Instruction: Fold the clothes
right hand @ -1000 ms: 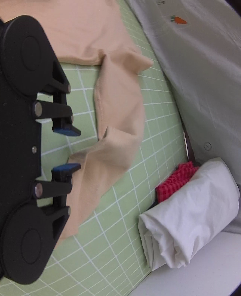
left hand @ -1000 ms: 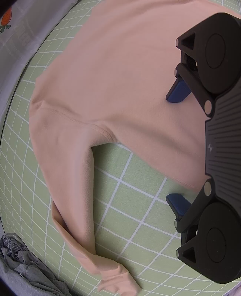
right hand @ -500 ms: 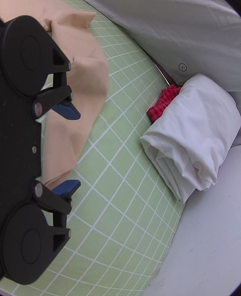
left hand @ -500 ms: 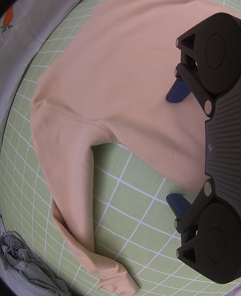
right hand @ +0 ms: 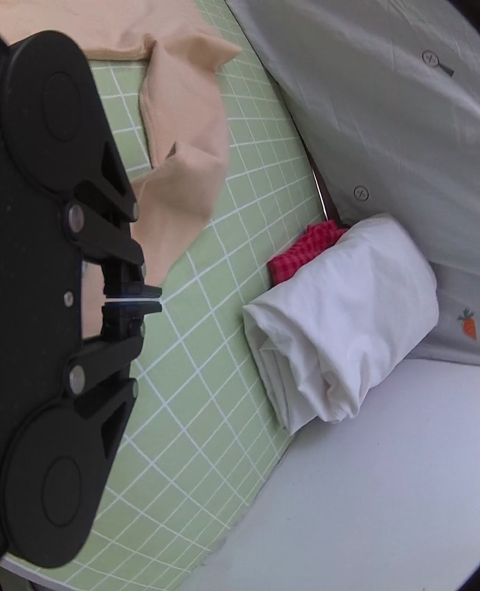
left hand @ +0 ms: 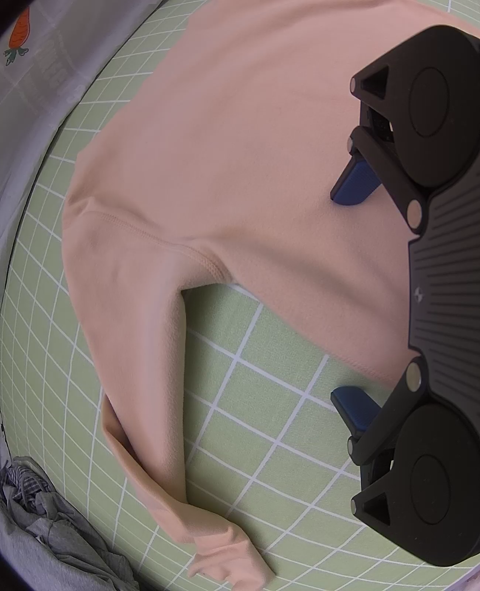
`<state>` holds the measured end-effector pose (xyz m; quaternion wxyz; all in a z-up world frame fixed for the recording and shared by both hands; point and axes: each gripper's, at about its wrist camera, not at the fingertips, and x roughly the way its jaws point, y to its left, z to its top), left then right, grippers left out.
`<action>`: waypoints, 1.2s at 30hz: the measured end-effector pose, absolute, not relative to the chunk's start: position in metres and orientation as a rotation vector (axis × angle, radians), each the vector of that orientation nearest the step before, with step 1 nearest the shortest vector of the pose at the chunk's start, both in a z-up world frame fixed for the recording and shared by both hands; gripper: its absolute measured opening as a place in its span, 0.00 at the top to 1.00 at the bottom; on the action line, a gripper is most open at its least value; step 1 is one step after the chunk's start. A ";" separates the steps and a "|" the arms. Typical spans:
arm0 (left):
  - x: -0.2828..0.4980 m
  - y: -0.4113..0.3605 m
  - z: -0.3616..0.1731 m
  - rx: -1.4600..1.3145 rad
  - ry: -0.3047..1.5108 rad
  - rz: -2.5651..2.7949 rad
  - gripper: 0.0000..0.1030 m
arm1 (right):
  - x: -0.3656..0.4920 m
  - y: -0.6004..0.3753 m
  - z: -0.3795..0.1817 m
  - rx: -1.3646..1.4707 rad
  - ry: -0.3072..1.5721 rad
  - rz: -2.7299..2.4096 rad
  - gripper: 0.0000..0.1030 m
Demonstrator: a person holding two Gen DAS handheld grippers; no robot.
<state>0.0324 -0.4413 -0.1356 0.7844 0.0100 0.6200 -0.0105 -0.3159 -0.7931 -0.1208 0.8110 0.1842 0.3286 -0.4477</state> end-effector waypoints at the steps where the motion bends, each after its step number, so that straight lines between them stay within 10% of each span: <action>1: 0.032 -0.441 -0.136 0.022 1.338 -0.023 0.00 | -0.318 -0.788 -0.121 0.401 0.710 -0.939 1.00; 8: 0.031 -0.440 -0.136 0.023 1.336 -0.024 0.00 | -0.324 -0.756 -0.143 0.466 0.810 -0.875 0.96; 11: 0.031 -0.440 -0.135 0.023 1.337 -0.024 0.00 | -0.322 -0.764 -0.141 0.495 0.771 -0.916 0.56; 17: 0.030 -0.440 -0.135 0.020 1.329 -0.021 0.00 | -0.308 -0.801 -0.139 0.474 0.750 -0.988 0.30; 21: 0.028 -0.439 -0.135 0.018 1.322 -0.018 0.00 | -0.308 -0.822 -0.148 0.554 0.765 -0.952 0.44; 25: 0.028 -0.439 -0.135 0.016 1.321 -0.015 0.00 | -0.307 -0.818 -0.150 0.490 0.817 -0.931 0.99; 36: 0.031 -0.440 -0.136 0.013 1.323 -0.012 0.00 | -0.316 -0.752 -0.132 0.309 0.819 -0.811 0.99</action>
